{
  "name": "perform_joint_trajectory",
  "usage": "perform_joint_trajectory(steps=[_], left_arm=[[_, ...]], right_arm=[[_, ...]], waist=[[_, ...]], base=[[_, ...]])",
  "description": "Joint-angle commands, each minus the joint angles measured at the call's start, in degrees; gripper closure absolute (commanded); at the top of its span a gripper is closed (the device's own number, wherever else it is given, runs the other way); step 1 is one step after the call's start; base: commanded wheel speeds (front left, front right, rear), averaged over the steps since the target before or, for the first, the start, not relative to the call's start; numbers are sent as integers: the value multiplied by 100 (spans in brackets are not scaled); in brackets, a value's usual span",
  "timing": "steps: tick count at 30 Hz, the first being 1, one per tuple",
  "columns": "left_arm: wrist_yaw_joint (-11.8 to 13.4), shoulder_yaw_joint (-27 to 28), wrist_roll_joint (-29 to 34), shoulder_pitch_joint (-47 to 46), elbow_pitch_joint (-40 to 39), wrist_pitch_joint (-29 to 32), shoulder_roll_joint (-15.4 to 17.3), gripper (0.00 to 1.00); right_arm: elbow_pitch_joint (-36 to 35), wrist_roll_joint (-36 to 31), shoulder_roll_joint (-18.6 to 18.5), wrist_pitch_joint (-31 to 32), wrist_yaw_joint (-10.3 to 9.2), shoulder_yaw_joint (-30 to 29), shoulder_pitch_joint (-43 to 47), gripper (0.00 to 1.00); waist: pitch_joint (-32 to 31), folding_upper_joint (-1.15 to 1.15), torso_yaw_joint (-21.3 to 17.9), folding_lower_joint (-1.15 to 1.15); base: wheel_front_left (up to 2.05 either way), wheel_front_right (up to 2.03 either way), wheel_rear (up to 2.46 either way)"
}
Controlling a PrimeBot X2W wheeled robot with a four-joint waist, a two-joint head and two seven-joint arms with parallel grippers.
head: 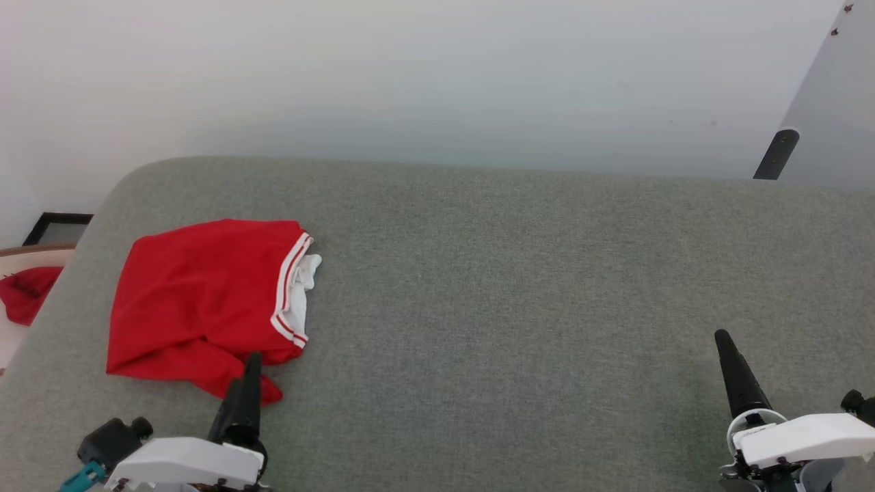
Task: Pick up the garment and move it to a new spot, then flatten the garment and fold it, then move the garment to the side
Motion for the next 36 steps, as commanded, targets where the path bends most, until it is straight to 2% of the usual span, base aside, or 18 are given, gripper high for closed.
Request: perform_joint_trajectory(steps=[1,17,27,36], left_arm=[[25,-23,236,-119,-84,-55,63,0],[37,-77,1826,20,-44,-368,125,0],[69,-110,2662,62,-27,-542,150,0],[17,109,3114,156,-183,-682,123,0]], right_arm=[[-56,-279,-63,-62,2,39,-152,0],[-101,-2309,8,-376,2,81,-132,0],[-76,-3134,29,-550,3,93,-143,0],[13,-3735,20,-668,3,101,-161,0]], waist=[[0,0,0,0],[-9,0,-51,0],[-26,0,-87,0],[-28,0,-107,0]], base=[[0,0,0],[0,0,0],[0,0,0],[0,0,0]])
